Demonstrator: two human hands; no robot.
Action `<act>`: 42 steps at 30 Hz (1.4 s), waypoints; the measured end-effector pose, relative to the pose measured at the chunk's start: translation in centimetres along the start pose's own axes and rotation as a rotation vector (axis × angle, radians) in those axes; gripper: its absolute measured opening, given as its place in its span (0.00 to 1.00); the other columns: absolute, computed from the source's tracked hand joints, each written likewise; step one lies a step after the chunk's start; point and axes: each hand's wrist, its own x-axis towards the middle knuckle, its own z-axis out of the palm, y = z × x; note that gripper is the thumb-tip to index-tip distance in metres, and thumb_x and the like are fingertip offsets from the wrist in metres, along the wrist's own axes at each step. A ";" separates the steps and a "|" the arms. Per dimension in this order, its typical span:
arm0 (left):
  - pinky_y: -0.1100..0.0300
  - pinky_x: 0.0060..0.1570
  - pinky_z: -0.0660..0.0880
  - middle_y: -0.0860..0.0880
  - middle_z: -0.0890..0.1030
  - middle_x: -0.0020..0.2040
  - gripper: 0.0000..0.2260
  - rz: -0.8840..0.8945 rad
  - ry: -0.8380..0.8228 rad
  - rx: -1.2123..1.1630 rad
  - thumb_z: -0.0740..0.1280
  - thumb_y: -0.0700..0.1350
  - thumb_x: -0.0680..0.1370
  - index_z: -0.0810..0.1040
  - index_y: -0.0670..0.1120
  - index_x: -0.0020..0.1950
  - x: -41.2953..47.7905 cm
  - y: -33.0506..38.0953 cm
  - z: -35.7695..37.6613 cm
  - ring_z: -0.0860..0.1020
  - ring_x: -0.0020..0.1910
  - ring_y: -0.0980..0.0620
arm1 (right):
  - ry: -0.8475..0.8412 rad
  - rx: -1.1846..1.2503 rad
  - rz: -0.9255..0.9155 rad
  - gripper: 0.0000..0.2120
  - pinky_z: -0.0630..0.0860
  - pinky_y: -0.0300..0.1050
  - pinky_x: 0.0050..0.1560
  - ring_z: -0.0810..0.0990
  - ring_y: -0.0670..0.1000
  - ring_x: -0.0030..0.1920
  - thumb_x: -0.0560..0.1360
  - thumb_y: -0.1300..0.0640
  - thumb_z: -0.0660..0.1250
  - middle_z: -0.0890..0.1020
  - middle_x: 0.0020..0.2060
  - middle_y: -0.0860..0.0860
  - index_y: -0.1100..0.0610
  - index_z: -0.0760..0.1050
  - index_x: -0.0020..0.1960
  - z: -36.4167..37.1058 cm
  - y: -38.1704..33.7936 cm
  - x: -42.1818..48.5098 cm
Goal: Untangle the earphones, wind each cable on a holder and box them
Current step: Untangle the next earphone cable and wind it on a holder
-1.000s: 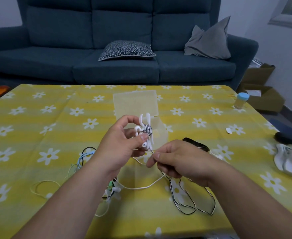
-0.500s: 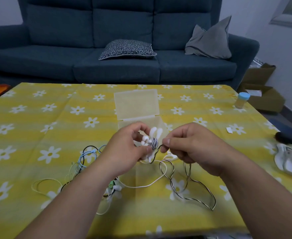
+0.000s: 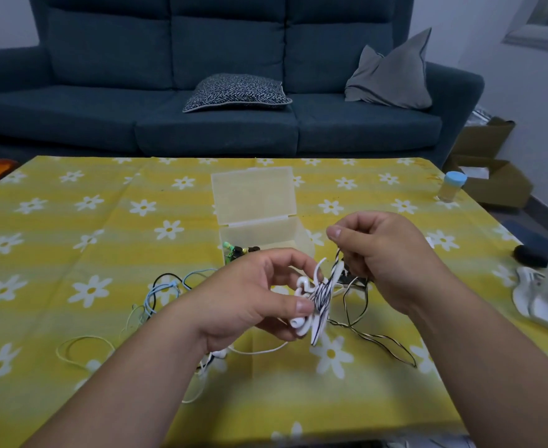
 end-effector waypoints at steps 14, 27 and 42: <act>0.58 0.30 0.79 0.46 0.83 0.40 0.13 0.095 0.519 -0.311 0.72 0.36 0.69 0.78 0.47 0.51 0.7 0.2 -0.6 0.80 0.30 0.51 | -0.214 -0.174 0.208 0.13 0.59 0.38 0.25 0.64 0.47 0.24 0.81 0.61 0.61 0.72 0.27 0.51 0.57 0.77 0.38 4.0 2.5 -1.2; 0.61 0.29 0.76 0.44 0.81 0.42 0.11 0.151 0.669 0.036 0.72 0.32 0.73 0.77 0.45 0.49 1.0 -0.5 -1.2 0.78 0.28 0.50 | -0.353 -0.167 0.192 0.12 0.60 0.38 0.25 0.65 0.48 0.24 0.79 0.58 0.66 0.72 0.25 0.51 0.61 0.82 0.41 3.2 -0.1 -2.0; 0.57 0.34 0.77 0.50 0.78 0.43 0.12 0.045 0.221 0.113 0.74 0.32 0.72 0.80 0.45 0.51 0.7 -0.4 -0.1 0.79 0.33 0.45 | -0.001 -0.087 0.018 0.11 0.54 0.43 0.29 0.58 0.49 0.24 0.77 0.58 0.69 0.63 0.22 0.49 0.62 0.79 0.38 -0.1 -0.3 -0.4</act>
